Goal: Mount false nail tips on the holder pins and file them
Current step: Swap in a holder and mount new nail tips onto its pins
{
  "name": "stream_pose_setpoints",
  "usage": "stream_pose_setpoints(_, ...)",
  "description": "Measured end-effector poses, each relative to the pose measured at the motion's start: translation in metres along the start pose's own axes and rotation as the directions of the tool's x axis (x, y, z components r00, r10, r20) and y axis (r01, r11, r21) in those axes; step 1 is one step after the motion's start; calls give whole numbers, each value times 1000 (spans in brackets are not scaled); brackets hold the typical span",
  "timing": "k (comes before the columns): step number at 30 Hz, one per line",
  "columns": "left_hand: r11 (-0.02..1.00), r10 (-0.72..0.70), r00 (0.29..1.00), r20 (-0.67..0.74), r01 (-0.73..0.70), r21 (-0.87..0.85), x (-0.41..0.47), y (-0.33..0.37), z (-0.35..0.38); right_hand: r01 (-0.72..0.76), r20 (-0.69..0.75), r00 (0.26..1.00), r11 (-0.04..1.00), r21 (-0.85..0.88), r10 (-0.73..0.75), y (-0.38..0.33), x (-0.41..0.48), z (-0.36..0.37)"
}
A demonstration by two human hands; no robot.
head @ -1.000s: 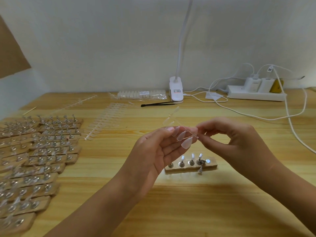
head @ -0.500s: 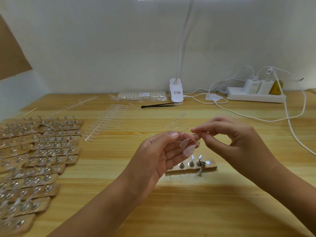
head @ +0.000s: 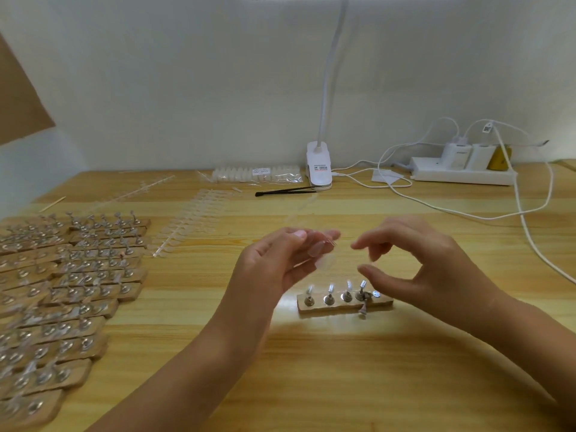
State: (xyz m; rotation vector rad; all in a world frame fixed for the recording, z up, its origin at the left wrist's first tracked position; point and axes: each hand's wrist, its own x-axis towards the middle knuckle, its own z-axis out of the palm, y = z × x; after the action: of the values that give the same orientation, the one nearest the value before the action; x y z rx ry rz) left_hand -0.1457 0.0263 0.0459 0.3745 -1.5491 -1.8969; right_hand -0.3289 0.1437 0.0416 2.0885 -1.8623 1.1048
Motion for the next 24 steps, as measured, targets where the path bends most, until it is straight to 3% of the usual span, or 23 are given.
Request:
stream_pose_setpoints(4, 1000, 10, 995, -95, -13, -23, 3, 1, -6, 46, 124, 991, 998, -45, -40, 12, -8, 4)
stream_pose_setpoints(24, 999, -39, 994, -98, 41, 21, 4, -3, -7, 129, 153, 981, 990, -64, -118, 12, -7, 10)
